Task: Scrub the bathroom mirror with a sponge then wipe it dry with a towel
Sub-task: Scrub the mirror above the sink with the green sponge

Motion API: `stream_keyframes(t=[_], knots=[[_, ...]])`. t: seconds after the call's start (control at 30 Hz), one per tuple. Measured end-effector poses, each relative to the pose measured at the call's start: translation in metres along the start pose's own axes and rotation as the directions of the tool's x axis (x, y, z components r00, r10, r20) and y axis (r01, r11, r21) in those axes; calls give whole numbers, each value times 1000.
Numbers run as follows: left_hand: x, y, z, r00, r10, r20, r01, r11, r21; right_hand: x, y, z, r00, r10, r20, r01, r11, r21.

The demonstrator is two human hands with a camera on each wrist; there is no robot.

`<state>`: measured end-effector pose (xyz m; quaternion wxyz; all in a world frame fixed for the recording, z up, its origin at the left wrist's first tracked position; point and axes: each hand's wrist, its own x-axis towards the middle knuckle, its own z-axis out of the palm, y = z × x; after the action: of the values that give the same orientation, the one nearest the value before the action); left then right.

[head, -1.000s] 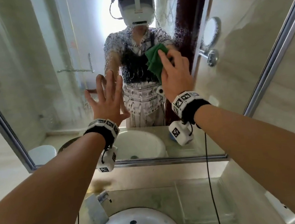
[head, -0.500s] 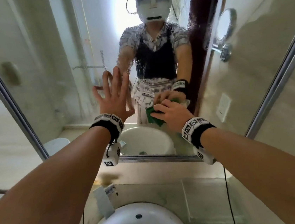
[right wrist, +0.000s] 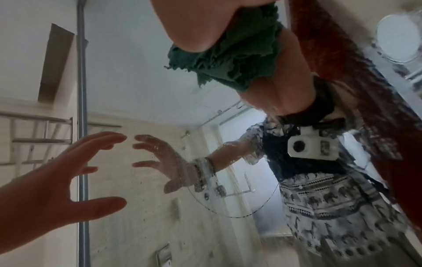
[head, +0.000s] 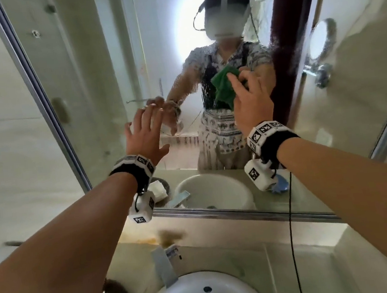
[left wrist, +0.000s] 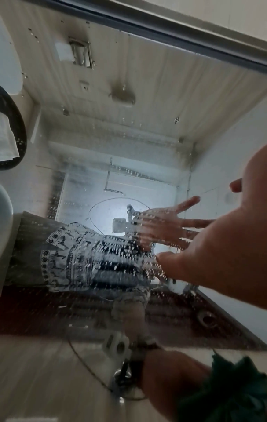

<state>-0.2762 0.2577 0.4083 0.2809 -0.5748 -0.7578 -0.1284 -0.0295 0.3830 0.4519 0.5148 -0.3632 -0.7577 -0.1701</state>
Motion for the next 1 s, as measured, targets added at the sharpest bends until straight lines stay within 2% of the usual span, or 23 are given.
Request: stream_keyframes(t=[0.17, 0.3, 0.4, 0.5, 0.6, 0.67, 0.73, 0.8, 0.83, 0.9, 1.0], knots=[[10, -30, 15, 998, -68, 3, 68, 996, -63, -1, -19, 12, 999, -39, -5, 39, 997, -74], [14, -45, 32, 1000, -27, 8, 28, 998, -62, -24, -33, 29, 979, -179, 94, 192, 971, -144], [16, -50, 43, 1000, 7, -20, -7, 999, -39, -60, -36, 50, 930, -296, 217, 340, 917, -207], [17, -51, 50, 998, 13, -62, -14, 1000, -14, -93, -35, 66, 853, -370, 367, 448, 881, -151], [20, -52, 55, 997, 19, -69, -20, 1000, -16, -105, -36, 68, 786, -455, 418, 541, 834, -109], [21, -53, 56, 998, 22, -58, -24, 999, -35, -99, -38, 64, 798, -408, 444, 497, 862, -102], [20, -53, 57, 999, 28, -47, -30, 999, -42, -85, -39, 59, 867, -281, 411, 354, 929, -112], [20, -53, 58, 998, 34, -43, -36, 999, -38, -65, -43, 53, 955, -183, 235, 223, 962, -158], [20, -53, 57, 998, 36, -43, -38, 999, -36, -53, -48, 50, 982, -138, 131, 158, 975, -157], [19, -53, 57, 998, 40, -49, -42, 999, -33, -29, -62, 46, 999, -36, 6, 36, 992, -125], [19, -55, 58, 997, 42, -64, -45, 998, -46, -7, -81, 49, 997, 48, -63, -54, 994, -93]])
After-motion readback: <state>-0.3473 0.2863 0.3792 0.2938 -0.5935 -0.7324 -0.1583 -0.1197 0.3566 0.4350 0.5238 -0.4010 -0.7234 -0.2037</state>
